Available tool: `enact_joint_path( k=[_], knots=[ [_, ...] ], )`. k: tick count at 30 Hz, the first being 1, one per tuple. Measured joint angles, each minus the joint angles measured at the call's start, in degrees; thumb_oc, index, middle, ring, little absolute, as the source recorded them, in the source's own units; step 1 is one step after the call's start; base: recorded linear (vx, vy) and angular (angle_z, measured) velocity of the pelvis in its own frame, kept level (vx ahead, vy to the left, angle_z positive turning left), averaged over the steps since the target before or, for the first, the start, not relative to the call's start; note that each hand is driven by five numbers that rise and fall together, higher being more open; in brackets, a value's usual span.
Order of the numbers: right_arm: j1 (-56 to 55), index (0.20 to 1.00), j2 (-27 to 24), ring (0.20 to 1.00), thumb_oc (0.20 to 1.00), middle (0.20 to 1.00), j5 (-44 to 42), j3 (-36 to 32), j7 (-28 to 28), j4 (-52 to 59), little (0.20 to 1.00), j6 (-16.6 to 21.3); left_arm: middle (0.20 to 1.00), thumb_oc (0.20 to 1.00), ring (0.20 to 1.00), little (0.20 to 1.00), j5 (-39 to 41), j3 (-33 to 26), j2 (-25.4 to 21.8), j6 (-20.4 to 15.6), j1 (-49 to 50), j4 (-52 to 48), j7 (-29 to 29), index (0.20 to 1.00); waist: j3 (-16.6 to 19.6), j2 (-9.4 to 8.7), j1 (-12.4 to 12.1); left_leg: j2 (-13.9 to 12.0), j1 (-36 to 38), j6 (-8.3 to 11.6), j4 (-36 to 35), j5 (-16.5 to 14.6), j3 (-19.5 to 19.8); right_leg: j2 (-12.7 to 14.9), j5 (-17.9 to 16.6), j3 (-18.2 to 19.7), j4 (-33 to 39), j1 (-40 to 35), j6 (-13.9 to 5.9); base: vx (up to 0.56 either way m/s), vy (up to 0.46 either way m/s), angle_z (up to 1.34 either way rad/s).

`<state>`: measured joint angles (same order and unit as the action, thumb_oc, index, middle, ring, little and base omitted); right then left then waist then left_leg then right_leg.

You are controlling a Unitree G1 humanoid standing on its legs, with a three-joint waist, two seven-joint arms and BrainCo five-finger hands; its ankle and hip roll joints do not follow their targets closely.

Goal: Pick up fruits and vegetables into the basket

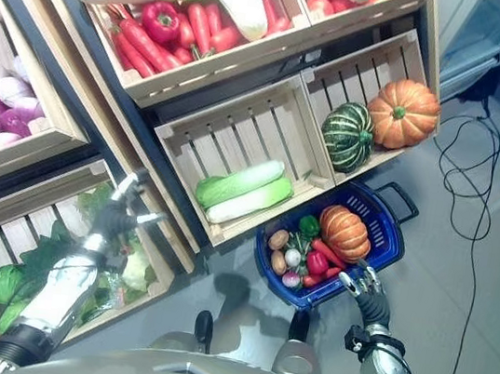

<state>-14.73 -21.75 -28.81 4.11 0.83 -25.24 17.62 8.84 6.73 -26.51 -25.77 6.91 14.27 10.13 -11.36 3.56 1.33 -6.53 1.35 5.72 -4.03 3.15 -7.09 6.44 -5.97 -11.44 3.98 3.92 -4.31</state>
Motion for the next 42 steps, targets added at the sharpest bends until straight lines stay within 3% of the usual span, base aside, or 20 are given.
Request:
enact_joint_path(
  k=[5, 7, 9, 12, 18, 23, 30, 42],
  knots=[
    [6.89, 1.0, -3.41, 1.0, 1.0, 1.0, 4.67, 0.12, -8.99, 5.27, 1.0, 0.63, 1.0, 1.0, 1.0, 1.0, -5.63, 0.96, -1.4, -0.71, -9.98, -2.19, 11.47, 1.0, -8.63, 0.02, 0.82, 0.69, -6.54, -0.34, 3.22, 0.48, 0.0, 0.83, -0.13, 1.3, -5.25, 7.86, 0.3, -0.11, -0.009, -0.06],
    [9.1, 1.0, -4.7, 1.0, 1.0, 1.0, 5.9, 0.94, -11.44, 7.91, 1.0, 0.54, 1.0, 1.0, 1.0, 1.0, -8.11, 2.37, -2.66, 0.42, -13.86, -3.48, 15.8, 1.0, -9.85, -0.17, 1.55, 0.94, -9.61, -0.52, 4.95, 0.28, 0.12, 1.34, 0.87, 1.57, -8.08, 11.4, 0.26, -0.06, -0.036, -0.04],
    [12.68, 1.0, -5.28, 1.0, 1.0, 1.0, 7.53, 1.66, -13.95, 10.29, 1.0, -0.13, 1.0, 1.0, 1.0, 1.0, -12.25, 4.26, -4.28, 3.28, -20.73, -4.08, 20.7, 1.0, -13.21, -0.8, 2.23, 1.21, -12.23, -0.55, 7.43, 0.15, 0.21, 1.96, 2.13, 2.48, -13.0, 15.35, 0.93, -0.04, -0.033, -0.01],
    [15.73, 1.0, -6.34, 1.0, 1.0, 1.0, 8.42, 4.22, -15.42, 12.0, 1.0, -2.97, 1.0, 1.0, 1.0, 1.0, -15.73, 7.01, -6.07, 8.66, -27.75, -4.11, 24.56, 1.0, -15.22, -1.62, 3.33, 1.43, -16.1, -0.44, 10.41, -0.42, 0.02, 2.64, 3.98, 3.36, -18.18, 20.44, 1.04, -0.05, -0.02, -0.01],
    [18.91, 1.0, -7.75, 1.0, 1.0, 1.0, 9.73, 5.92, -15.72, 14.74, 1.0, -7.94, 1.0, 1.0, 1.0, 1.0, -15.76, 7.52, -8.22, 16.67, -37.26, -2.02, 26.53, 1.0, -19.16, -2.17, 5.94, 0.98, -22.75, -0.22, 18.17, -2.95, -0.93, 2.7, 5.37, 5.86, -24.93, 27.69, 1.8, -0.04, 0.002, -0.1],
    [19.85, 1.0, -9.39, 1.0, 1.0, 1.0, 9.81, 7.68, -15.8, 16.79, 1.0, -10.84, 1.0, 1.0, 1.0, 1.0, -15.27, 9.27, -9.39, 21.65, -43.94, 3.01, 27.44, 1.0, -19.69, -2.16, 8.42, 0.3, -26.85, -0.09, 22.29, -4.26, -1.24, 2.23, 5.65, 7.04, -27.4, 31.58, 2.21, -0.04, 0.069, -0.1],
    [20.2, 1.0, -11.31, 1.0, 1.0, 1.0, 9.81, 8.02, -15.89, 19.48, 1.0, -13.9, 1.0, 1.0, 1.0, 1.0, -8.21, 9.4, -7.79, 27.17, -50.94, 14.5, 30.88, 1.0, -19.74, -2.15, 10.72, -0.46, -31.34, 0.07, 25.73, -5.48, -2.75, 1.38, 5.66, 9.37, -30.01, 36.94, 2.26, -0.01, 0.08, -0.13],
    [22.39, 1.0, -13.74, 1.0, 1.0, 1.0, 9.68, 8.45, -16.03, 22.8, 1.0, -14.57, 1.0, 1.0, 1.0, 1.0, 2.74, 11.28, -8.57, 35.67, -63.71, 36.19, 33.35, 1.0, -19.77, -2.08, 14.1, -0.29, -34.28, 0.81, 25.57, -5.64, -5.41, 0.81, 6.47, 12.3, -32.65, 43.23, 3.2, 0.03, 0.122, -0.09]
  ],
)
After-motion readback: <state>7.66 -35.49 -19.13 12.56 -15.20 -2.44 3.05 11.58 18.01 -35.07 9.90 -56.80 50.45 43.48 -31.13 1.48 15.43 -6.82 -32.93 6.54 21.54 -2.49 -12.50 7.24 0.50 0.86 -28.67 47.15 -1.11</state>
